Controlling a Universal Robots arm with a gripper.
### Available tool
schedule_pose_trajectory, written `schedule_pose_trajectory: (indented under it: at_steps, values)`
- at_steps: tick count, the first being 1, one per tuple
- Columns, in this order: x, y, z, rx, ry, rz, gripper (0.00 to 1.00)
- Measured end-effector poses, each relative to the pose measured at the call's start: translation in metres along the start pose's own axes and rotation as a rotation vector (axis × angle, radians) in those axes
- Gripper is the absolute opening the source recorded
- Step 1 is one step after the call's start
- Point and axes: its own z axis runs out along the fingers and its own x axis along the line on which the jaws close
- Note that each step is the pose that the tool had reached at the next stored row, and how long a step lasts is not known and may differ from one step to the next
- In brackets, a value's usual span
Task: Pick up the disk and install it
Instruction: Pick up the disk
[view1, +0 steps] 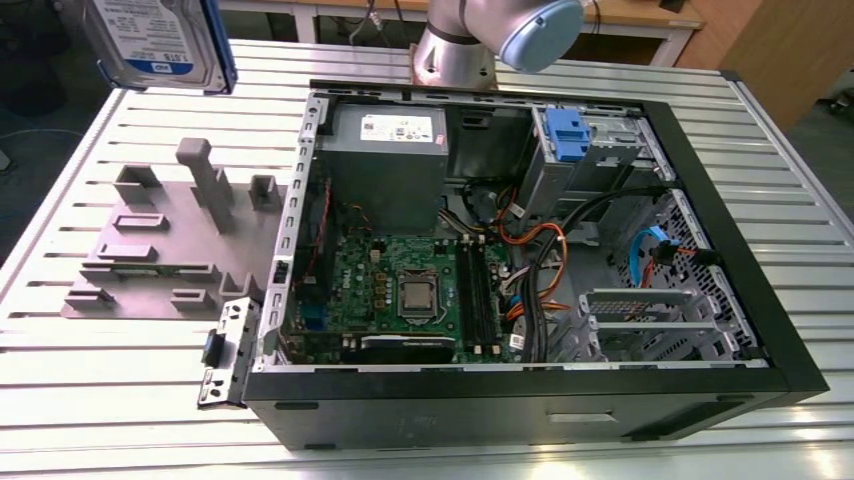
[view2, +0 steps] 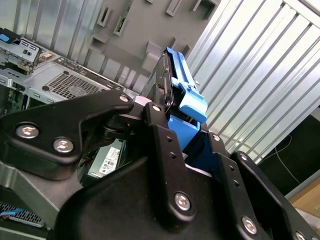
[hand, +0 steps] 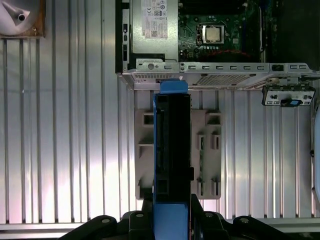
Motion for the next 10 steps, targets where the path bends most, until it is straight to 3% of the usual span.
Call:
schedule_pose_trajectory:
  at_steps: [10]
  values:
    - [0.0003, 0.0086, 0.0, -0.0001, 0.0, 0.0, 0.36]
